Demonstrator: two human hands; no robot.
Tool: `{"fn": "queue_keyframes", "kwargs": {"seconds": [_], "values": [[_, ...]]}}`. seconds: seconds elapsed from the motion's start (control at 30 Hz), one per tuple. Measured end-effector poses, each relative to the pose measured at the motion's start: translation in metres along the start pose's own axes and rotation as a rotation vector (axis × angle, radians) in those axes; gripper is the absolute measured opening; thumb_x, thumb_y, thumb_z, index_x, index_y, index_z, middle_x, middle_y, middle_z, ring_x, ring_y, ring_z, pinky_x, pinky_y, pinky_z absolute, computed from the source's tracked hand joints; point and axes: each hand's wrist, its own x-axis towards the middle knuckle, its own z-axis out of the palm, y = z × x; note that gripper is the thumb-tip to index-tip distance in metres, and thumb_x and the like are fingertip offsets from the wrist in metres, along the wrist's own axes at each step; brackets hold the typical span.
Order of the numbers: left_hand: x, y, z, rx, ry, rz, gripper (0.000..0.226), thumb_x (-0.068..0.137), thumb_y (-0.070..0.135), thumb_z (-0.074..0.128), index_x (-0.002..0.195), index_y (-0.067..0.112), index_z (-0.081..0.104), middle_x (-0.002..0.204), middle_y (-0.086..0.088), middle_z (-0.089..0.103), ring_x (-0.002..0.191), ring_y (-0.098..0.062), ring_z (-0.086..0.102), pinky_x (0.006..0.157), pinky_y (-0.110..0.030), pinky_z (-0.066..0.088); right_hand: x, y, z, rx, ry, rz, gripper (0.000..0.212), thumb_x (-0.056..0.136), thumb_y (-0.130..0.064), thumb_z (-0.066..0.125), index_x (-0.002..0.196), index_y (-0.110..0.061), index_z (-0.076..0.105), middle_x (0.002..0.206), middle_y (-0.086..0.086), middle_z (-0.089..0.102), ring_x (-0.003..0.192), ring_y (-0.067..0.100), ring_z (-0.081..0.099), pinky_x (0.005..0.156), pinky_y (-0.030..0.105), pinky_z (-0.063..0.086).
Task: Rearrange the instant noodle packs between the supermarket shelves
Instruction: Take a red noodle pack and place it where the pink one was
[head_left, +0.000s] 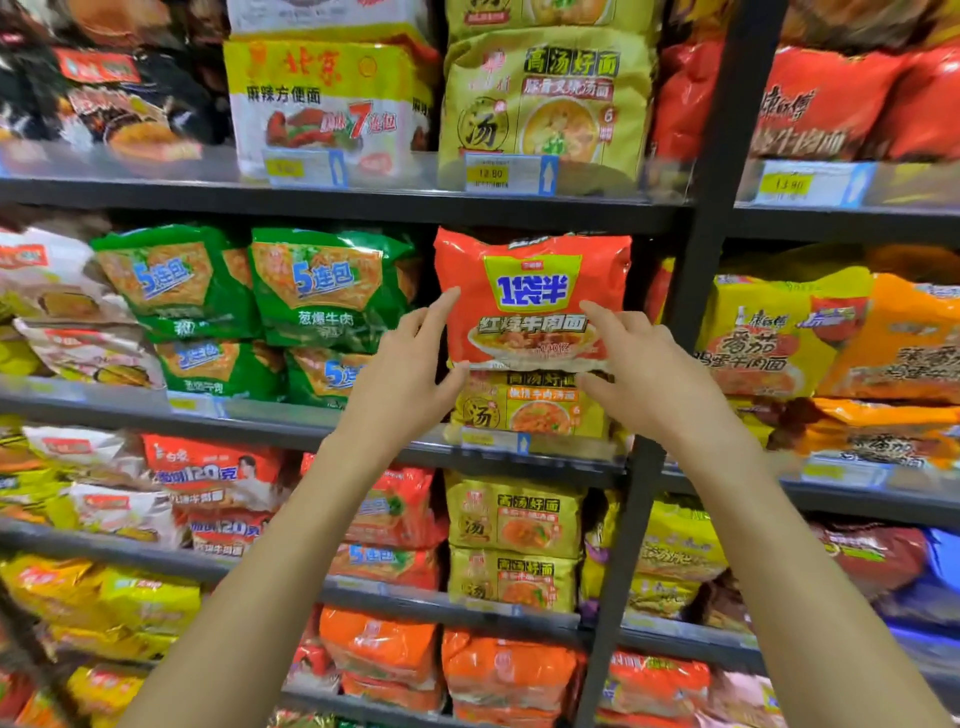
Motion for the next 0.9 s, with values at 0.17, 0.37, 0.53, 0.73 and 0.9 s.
{"fn": "queue_keyframes", "kwargs": {"seconds": [0.17, 0.37, 0.53, 0.73, 0.9], "values": [[0.026, -0.014, 0.033, -0.288, 0.103, 0.053, 0.090, 0.099, 0.041, 0.061, 0.161, 0.040, -0.004, 0.166, 0.001, 0.024, 0.149, -0.021, 0.033, 0.113, -0.039, 0.037, 0.020, 0.007, 0.024, 0.102, 0.266, 0.018, 0.080, 0.098, -0.038, 0.056, 0.158, -0.033, 0.004, 0.137, 0.006, 0.039, 0.115, 0.024, 0.051, 0.064, 0.033, 0.050], [0.041, -0.028, 0.068, -0.446, 0.153, 0.127, 0.091, 0.097, 0.047, 0.060, 0.161, 0.039, -0.004, 0.165, 0.021, 0.012, 0.152, -0.007, 0.028, 0.121, -0.042, 0.036, 0.036, 0.015, 0.053, 0.341, 0.279, 0.041, 0.094, 0.096, -0.046, 0.057, 0.152, -0.048, -0.018, 0.161, 0.011, 0.020, 0.140, 0.031, 0.041, 0.092, 0.050, 0.052], [0.051, -0.031, 0.082, -0.519, 0.126, 0.125, 0.101, 0.090, 0.052, 0.066, 0.156, 0.050, -0.012, 0.167, 0.001, 0.027, 0.142, -0.014, 0.049, 0.111, -0.046, 0.048, 0.045, 0.017, 0.073, 0.506, 0.305, -0.008, 0.102, 0.092, -0.049, 0.062, 0.149, -0.054, -0.022, 0.144, 0.006, 0.038, 0.122, 0.027, 0.057, 0.086, 0.045, 0.053], [0.052, -0.033, 0.096, -0.570, 0.145, 0.122, 0.111, 0.087, 0.046, 0.074, 0.152, 0.056, -0.016, 0.156, 0.006, 0.040, 0.131, -0.008, 0.057, 0.107, -0.036, 0.050, 0.047, 0.024, 0.081, 0.523, 0.290, -0.032, 0.113, 0.088, -0.034, 0.074, 0.151, -0.053, -0.018, 0.149, 0.001, 0.039, 0.132, 0.022, 0.049, 0.100, 0.047, 0.048], [0.045, -0.028, 0.098, -0.654, 0.152, 0.111, 0.113, 0.084, 0.042, 0.075, 0.151, 0.060, -0.015, 0.153, 0.012, 0.044, 0.130, 0.000, 0.057, 0.107, -0.024, 0.048, 0.041, 0.026, 0.081, 0.401, 0.350, -0.065, 0.115, 0.085, -0.027, 0.078, 0.152, -0.051, -0.011, 0.134, -0.004, 0.055, 0.116, 0.019, 0.051, 0.088, 0.039, 0.049]]}}
